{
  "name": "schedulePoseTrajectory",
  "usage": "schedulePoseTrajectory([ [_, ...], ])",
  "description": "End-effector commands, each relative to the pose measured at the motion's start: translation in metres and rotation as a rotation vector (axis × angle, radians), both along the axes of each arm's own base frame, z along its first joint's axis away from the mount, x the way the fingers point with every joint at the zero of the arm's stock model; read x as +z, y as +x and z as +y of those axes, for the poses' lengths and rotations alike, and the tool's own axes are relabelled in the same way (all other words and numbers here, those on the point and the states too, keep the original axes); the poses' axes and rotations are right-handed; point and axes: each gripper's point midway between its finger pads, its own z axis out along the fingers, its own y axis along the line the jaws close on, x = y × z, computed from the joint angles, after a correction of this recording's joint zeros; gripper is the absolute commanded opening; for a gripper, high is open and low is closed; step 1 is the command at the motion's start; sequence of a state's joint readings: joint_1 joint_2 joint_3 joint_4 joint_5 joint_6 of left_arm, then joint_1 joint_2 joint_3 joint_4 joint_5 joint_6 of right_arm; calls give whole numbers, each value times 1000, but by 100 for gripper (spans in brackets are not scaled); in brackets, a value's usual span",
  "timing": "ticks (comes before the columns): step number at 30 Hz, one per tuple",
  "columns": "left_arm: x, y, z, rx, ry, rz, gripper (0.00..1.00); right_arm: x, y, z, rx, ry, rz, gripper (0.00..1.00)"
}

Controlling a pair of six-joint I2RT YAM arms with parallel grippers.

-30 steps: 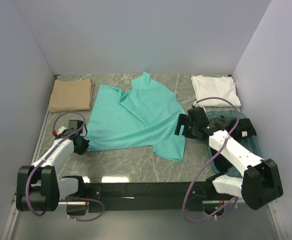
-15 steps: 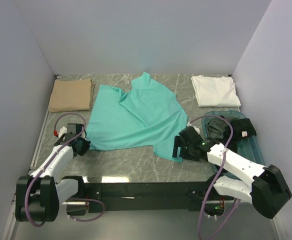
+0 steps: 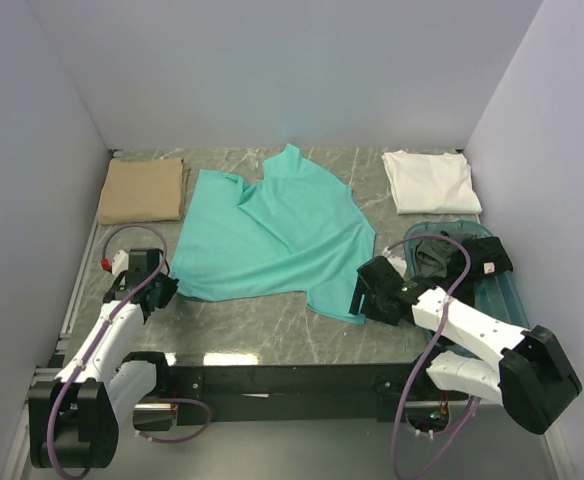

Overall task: Fold and stack the t-shirts
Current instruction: Flatten the tshirt out

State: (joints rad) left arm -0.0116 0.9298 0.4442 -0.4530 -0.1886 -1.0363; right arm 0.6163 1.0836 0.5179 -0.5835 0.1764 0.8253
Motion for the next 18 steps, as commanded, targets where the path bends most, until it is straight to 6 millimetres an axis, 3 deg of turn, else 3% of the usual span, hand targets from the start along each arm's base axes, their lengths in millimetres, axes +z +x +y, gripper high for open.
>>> schedulePoseTrajectory([
  [1, 2, 0, 2, 9, 7, -16, 1, 2, 14, -1, -43, -6, -38, 75],
  [9, 6, 1, 4, 23, 10, -34, 1, -15, 5, 6, -6, 4, 30, 63],
  [14, 10, 3, 3, 24, 7, -35, 1, -22, -9, 16, 22, 32, 91, 44],
  [17, 12, 5, 2, 20, -1, -43, 1, -25, -16, 21, 34, 42, 116, 41],
  [18, 13, 5, 2, 22, -1, -46, 1, -25, -18, 21, 30, 39, 123, 36],
])
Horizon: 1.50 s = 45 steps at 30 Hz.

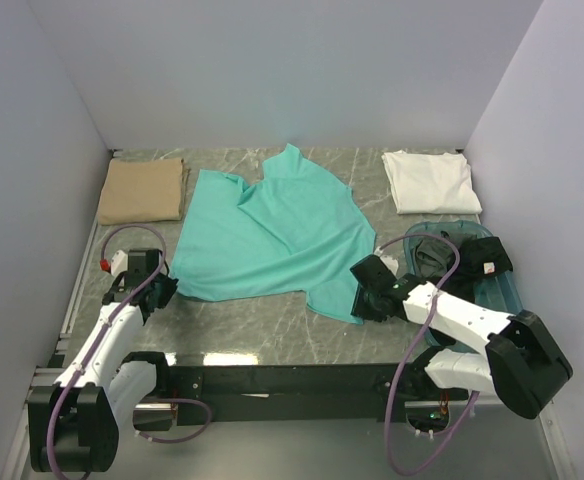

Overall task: Fold and stack the t-shirts
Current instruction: Flatten the tshirt out

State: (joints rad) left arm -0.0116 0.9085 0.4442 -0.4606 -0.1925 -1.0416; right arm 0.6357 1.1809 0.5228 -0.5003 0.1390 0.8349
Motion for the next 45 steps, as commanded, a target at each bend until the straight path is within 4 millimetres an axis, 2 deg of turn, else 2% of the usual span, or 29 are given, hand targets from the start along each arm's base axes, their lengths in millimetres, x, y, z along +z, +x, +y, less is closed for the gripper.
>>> schedulePoseTrajectory([
  [1, 10, 6, 1, 14, 0, -31, 1, -14, -24, 7, 15, 8, 100, 33],
  [5, 15, 7, 0, 9, -7, -46, 1, -14, -27, 5, 3, -13, 98, 14],
  [7, 17, 8, -2, -4, -14, -57, 1, -12, -24, 1, -9, -34, 83, 10],
  [10, 28, 11, -6, -18, -28, -90, 1, 4, -14, -9, -33, -84, 29, 3],
  [12, 42, 15, -9, -31, -38, -133, 1, 26, -3, -9, -30, -84, -36, 0],
  [16, 82, 25, -18, -61, -78, -247, 1, 85, 30, -13, -58, -86, -227, 0],
  [17, 95, 27, -18, -65, -82, -285, 1, 108, 41, -9, -66, -61, -284, 0],
  [19, 128, 33, -19, -68, -85, -368, 1, 137, 53, -14, -77, -56, -364, 0],
  [20, 139, 34, -19, -65, -82, -393, 1, 163, 64, -16, -102, -44, -431, 0],
  [21, 164, 38, -18, -59, -84, -448, 1, 179, 69, -21, -105, -49, -471, 0],
  [22, 177, 38, -17, -54, -82, -478, 1, 196, 72, -24, -118, -41, -516, 0],
  [23, 202, 40, -15, -47, -77, -530, 1, 224, 78, -30, -134, -40, -583, 0],
  [25, 226, 41, -14, -36, -78, -584, 1, 257, 81, -42, -164, -29, -663, 0],
  [26, 250, 41, -12, -28, -70, -638, 1, 286, 82, -46, -170, -15, -724, 0],
  [27, 261, 41, -10, -20, -69, -659, 1, 301, 82, -52, -181, -18, -762, 0],
  [28, 274, 40, -9, -14, -66, -687, 1, 317, 79, -58, -188, -8, -800, 0],
  [29, 285, 40, -7, -9, -60, -708, 1, 344, 77, -64, -210, 14, -856, 0],
  [30, 312, 37, -5, 1, -55, -764, 1, 358, 74, -69, -202, 7, -889, 0],
  [31, 325, 35, -4, 5, -49, -790, 1, 372, 70, -73, -202, 14, -922, 0],
  [32, 338, 32, -2, 10, -43, -815, 1, 398, 63, -79, -204, 28, -975, 0],
  [33, 366, 25, 0, 20, -35, -876, 1, 409, 59, -82, -196, 28, -994, 0],
  [34, 378, 19, 5, 42, -22, -901, 1, 434, 50, -86, -194, 57, -1044, 0],
  [35, 405, 9, 7, 52, -16, -962, 1, 444, 45, -89, -187, 57, -1062, 0],
  [37, 433, -6, 10, 59, -2, -1036, 1, 463, 33, -87, -135, 90, -1094, 0],
  [38, 456, -19, 10, 58, 0, -1095, 1, 483, 23, -91, -126, 117, -1139, 0],
  [39, 468, -27, 11, 58, 9, -1125, 1, 489, 16, -91, -107, 134, -1148, 0],
  [40, 478, -36, 12, 64, 15, -1153, 1, 507, 3, -90, -76, 182, -1188, 0],
  [41, 498, -51, 13, 65, 20, -1204, 1, 514, -4, -89, -52, 202, -1203, 0],
  [45, 536, -91, 15, 57, 58, -1305, 1, 541, -39, -90, 35, 297, -1284, 0],
])
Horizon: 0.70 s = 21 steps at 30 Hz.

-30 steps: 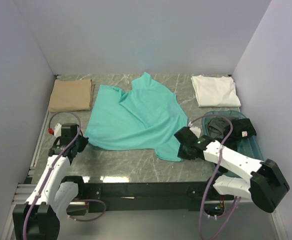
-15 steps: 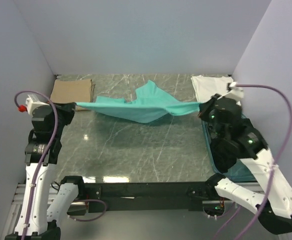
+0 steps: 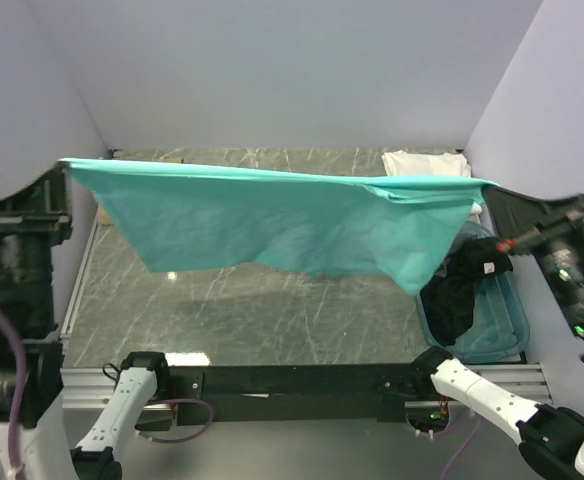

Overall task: Fold and stack the t-shirts
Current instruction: Flatten the tshirt out

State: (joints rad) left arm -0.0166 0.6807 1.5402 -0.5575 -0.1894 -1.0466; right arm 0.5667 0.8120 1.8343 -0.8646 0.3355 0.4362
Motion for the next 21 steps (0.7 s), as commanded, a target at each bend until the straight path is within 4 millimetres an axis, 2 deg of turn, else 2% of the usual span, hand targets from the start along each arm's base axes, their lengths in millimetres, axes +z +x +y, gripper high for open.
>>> schedulePoseTrajectory([
  [1, 32, -38, 17, 101, 32, -93, 1, 19, -36, -9, 67, -22, -85, 0],
  [5, 55, -75, 20, 123, 38, -169, 1, 28, -63, -6, 159, -14, -139, 0],
  [8, 59, -87, 18, 113, 46, -198, 1, 31, -73, -4, 195, -19, -156, 0],
  [10, 57, -85, 17, 108, 44, -193, 1, 29, -71, -3, 200, -25, -149, 0],
  [12, 50, -75, 17, 103, 46, -166, 1, 26, -65, -2, 183, -31, -140, 0],
  [16, 29, -33, 16, 97, 45, -84, 1, 4, -26, -6, 54, -60, -50, 0],
  [18, 5, -3, 14, 89, 43, -15, 1, -6, -5, -3, 6, -86, -13, 0],
  [19, -14, 20, 14, 85, 44, 36, 1, -21, 11, -4, -49, -110, 34, 0],
  [21, -37, 43, 13, 83, 37, 96, 1, -35, 37, 2, -95, -142, 76, 0],
])
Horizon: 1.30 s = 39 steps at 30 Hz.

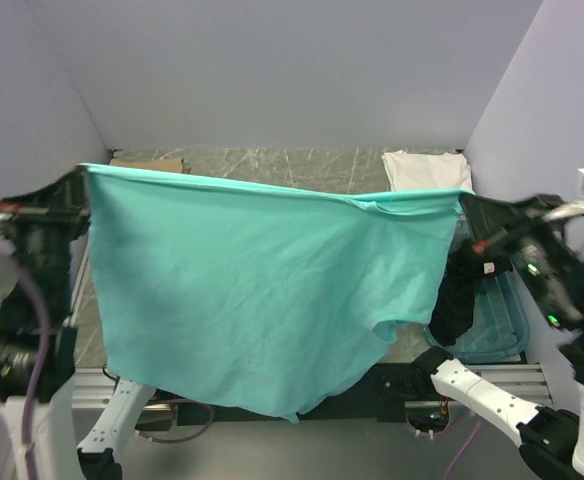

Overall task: Fold and stack the t-shirts
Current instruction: Flatten the tshirt out, then fold the tshirt

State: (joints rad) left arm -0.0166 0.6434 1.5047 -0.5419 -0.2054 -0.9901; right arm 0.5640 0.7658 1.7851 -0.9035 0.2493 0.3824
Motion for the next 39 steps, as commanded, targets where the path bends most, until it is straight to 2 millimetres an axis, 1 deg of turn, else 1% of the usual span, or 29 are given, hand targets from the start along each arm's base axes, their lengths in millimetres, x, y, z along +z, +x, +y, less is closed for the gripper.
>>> schedulePoseTrajectory([
  [1, -61, 74, 9, 54, -13, 177, 1, -35, 65, -3, -208, -101, 95, 0],
  [2, -70, 84, 11, 63, -18, 189, 1, -44, 75, -5, -254, -119, 119, 0],
  [3, -84, 95, 11, 66, -20, 219, 1, -53, 92, 1, -268, -141, 142, 0],
  [4, -102, 111, 12, 71, -23, 262, 1, -74, 108, -1, -300, -171, 189, 0],
  [5, -128, 127, 12, 74, -26, 304, 1, -85, 120, 1, -297, -185, 211, 0],
  [6, -148, 142, 11, 70, -24, 345, 1, -93, 137, 16, -230, -184, 212, 0],
  [7, -182, 155, 10, 67, -19, 411, 1, -122, 154, 11, -247, -204, 267, 0],
  [8, -196, 163, 8, 56, -9, 431, 1, -126, 168, 14, -236, -192, 256, 0],
  [9, -204, 174, 7, 54, -8, 425, 1, -147, 184, 24, -192, -210, 294, 0],
  [10, -241, 189, 8, 58, -5, 502, 1, -174, 195, 24, -182, -235, 342, 0],
  [11, -256, 197, 7, 55, -2, 529, 1, -187, 205, 29, -164, -243, 361, 0],
  [12, -281, 213, 6, 49, 6, 573, 1, -208, 225, 37, -133, -253, 386, 0],
  [14, -304, 229, 4, 39, 18, 625, 1, -235, 242, 42, -110, -272, 447, 0],
  [15, -333, 243, 4, 33, 31, 693, 1, -262, 259, 45, -106, -288, 509, 0],
  [17, -345, 262, 4, 34, 51, 711, 1, -277, 278, 48, -106, -296, 547, 0],
  [18, -374, 275, 4, 32, 59, 778, 1, -305, 292, 48, -108, -311, 610, 0],
  [19, -374, 287, 4, 29, 62, 788, 1, -306, 304, 48, -111, -306, 612, 0],
  [20, -382, 296, 4, 29, 77, 813, 1, -315, 312, 49, -110, -310, 636, 0],
  [21, -411, 306, 3, 20, 85, 883, 1, -340, 322, 49, -107, -323, 691, 0],
  [22, -402, 321, 2, 14, 84, 867, 1, -335, 334, 51, -106, -320, 679, 0],
  [24, -433, 331, 1, 4, 97, 948, 1, -350, 353, 54, -100, -325, 710, 0],
  [25, -429, 341, 1, 3, 95, 938, 1, -354, 359, 55, -100, -328, 719, 0],
  [27, -442, 347, 1, 5, 98, 962, 1, -365, 370, 55, -107, -339, 750, 0],
  [30, -443, 354, 3, 15, 96, 965, 1, -376, 373, 52, -126, -341, 787, 0],
  [35, -439, 346, 3, 15, 99, 952, 1, -381, 355, 53, -119, -319, 821, 0],
  [36, -431, 344, 3, 13, 98, 937, 1, -370, 351, 53, -117, -306, 800, 0],
  [37, -434, 338, 1, 8, 98, 944, 1, -377, 342, 54, -105, -296, 821, 0],
  [38, -432, 335, 1, 5, 95, 939, 1, -375, 337, 55, -99, -287, 817, 0],
  [39, -422, 331, 0, 1, 97, 919, 1, -374, 326, 55, -91, -280, 820, 0],
])
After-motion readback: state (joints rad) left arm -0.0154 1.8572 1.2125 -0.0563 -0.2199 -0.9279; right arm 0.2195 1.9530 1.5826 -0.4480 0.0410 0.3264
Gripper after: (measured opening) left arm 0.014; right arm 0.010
